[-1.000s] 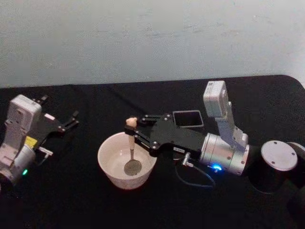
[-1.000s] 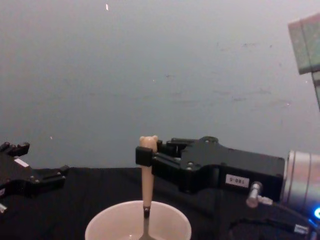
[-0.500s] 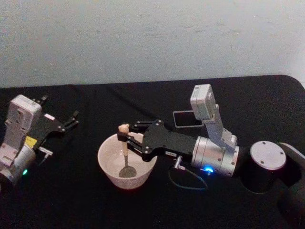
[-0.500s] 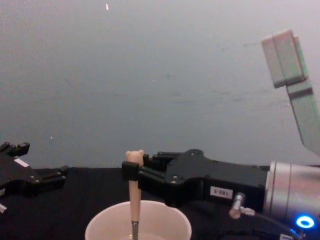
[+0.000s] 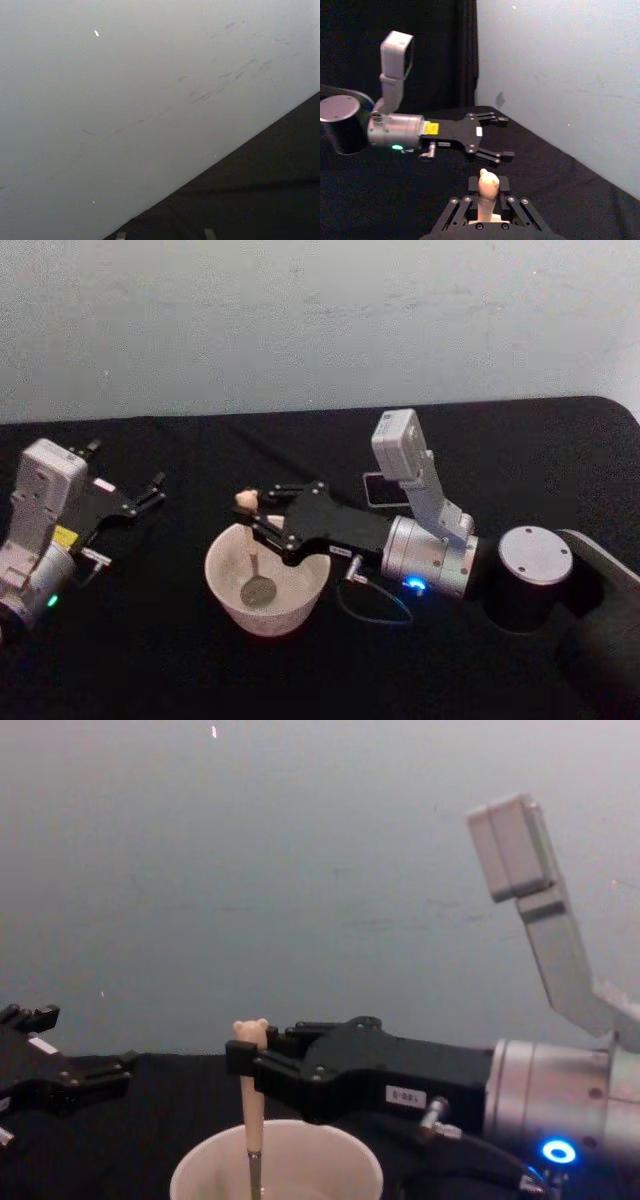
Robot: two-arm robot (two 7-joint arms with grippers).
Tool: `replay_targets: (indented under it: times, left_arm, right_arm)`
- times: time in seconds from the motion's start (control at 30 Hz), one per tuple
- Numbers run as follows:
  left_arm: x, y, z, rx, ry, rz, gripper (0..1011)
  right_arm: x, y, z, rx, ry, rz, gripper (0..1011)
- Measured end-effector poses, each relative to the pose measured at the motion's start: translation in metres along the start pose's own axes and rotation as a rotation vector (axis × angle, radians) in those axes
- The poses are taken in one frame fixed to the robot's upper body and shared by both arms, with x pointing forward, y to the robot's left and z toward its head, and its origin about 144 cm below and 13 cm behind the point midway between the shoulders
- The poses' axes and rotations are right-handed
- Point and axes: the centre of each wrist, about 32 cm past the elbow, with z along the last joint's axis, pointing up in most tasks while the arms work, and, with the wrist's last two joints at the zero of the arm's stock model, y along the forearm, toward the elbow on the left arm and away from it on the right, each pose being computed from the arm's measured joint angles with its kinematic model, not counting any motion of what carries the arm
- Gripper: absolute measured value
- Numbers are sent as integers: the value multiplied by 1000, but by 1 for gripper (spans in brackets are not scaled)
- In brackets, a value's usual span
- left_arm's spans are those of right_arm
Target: Pick up the stirring spoon with one hand, stir inside the cup, then place it back in its original position.
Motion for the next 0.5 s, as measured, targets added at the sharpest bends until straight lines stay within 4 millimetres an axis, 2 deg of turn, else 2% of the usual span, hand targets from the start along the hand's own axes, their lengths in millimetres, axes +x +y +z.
replay_targets:
  times: [0.27, 0.5]
  left_arm:
    - [0, 0, 0, 0, 0, 0, 1001]
    - [0, 0, 0, 0, 0, 0, 1001]
  right_arm:
    - [9, 6, 0, -5, -9, -47, 228]
    - [18, -1, 2, -5, -14, -88, 228]
